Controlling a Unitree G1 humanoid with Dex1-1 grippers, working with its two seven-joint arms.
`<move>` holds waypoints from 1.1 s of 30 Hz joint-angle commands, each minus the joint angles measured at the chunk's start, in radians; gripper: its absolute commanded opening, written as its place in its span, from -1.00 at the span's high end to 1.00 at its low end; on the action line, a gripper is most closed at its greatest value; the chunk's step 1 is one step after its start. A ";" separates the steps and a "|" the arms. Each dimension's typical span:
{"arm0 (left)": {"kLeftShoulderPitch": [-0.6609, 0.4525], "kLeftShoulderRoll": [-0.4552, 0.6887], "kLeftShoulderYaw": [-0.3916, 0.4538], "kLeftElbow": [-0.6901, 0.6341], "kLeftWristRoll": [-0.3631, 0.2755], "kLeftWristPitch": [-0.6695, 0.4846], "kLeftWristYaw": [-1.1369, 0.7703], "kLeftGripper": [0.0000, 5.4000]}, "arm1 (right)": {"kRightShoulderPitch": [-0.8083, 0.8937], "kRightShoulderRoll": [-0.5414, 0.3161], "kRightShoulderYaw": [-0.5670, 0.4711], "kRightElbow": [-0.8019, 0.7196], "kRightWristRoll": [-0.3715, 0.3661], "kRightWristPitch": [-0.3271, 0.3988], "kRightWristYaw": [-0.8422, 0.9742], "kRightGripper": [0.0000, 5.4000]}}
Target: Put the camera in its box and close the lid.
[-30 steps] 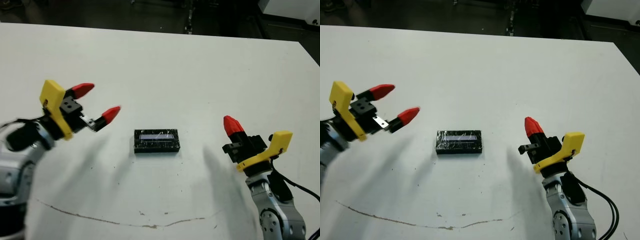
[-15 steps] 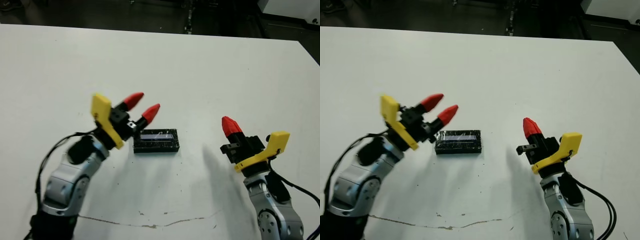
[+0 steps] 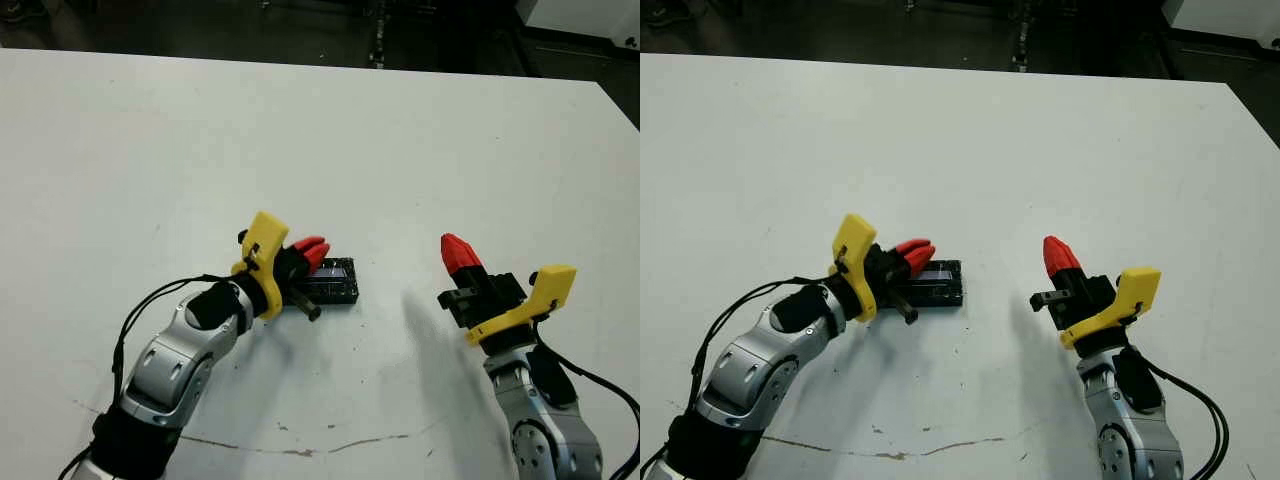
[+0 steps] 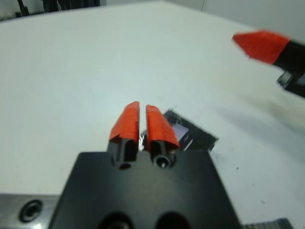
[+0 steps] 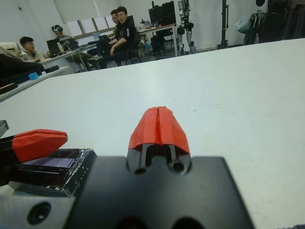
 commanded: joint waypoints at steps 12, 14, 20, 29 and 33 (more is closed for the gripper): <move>0.056 0.011 -0.043 0.028 0.011 0.128 0.002 1.00 | 0.005 -0.002 -0.009 0.008 0.000 -0.004 -0.002 1.00; 0.058 0.012 -0.043 0.036 0.011 0.124 -0.001 1.00 | 0.005 -0.003 -0.008 0.007 0.000 -0.001 -0.002 1.00; 0.069 0.001 0.019 0.006 -0.037 0.148 0.007 1.00 | 0.009 0.001 -0.007 0.002 -0.003 0.004 -0.012 1.00; 0.171 0.002 0.173 -0.090 -0.074 -0.077 0.008 1.00 | 0.006 0.001 -0.008 0.004 0.011 0.005 -0.004 1.00; 0.239 -0.017 0.221 -0.073 0.021 -0.391 0.051 1.00 | 0.007 -0.003 -0.006 -0.004 0.000 0.011 -0.016 1.00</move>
